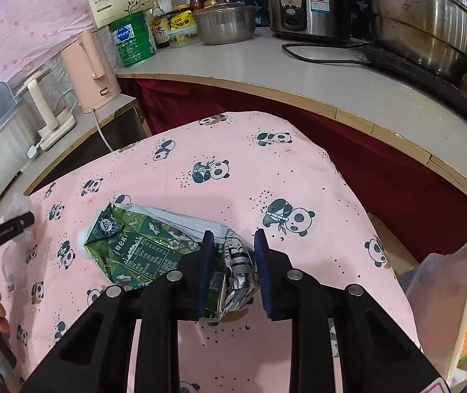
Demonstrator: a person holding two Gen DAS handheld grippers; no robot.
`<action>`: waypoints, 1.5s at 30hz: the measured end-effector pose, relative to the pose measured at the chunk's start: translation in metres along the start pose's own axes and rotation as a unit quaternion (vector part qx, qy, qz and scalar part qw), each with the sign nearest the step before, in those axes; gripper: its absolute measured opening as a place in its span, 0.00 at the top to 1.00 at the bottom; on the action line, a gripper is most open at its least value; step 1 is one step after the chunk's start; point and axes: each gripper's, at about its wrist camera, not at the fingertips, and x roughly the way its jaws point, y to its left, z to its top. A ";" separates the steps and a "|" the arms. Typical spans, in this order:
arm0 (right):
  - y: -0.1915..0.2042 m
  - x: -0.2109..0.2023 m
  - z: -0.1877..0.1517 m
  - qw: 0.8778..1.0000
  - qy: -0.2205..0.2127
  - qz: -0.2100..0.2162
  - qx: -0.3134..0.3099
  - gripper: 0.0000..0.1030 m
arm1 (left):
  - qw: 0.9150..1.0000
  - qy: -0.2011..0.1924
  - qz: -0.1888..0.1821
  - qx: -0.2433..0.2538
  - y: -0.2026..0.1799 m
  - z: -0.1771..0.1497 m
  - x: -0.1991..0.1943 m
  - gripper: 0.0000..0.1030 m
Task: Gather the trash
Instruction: 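Grasp the clear plastic bag with the left gripper while the right grasps the green drink pouch, then carry the plastic bag and drink pouch over the bin and open both grippers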
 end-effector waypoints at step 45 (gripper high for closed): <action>-0.137 -0.249 -0.097 0.994 -0.076 -0.028 0.074 0.82 | 0.987 -0.036 -0.109 0.112 -0.153 -0.171 -0.266 0.72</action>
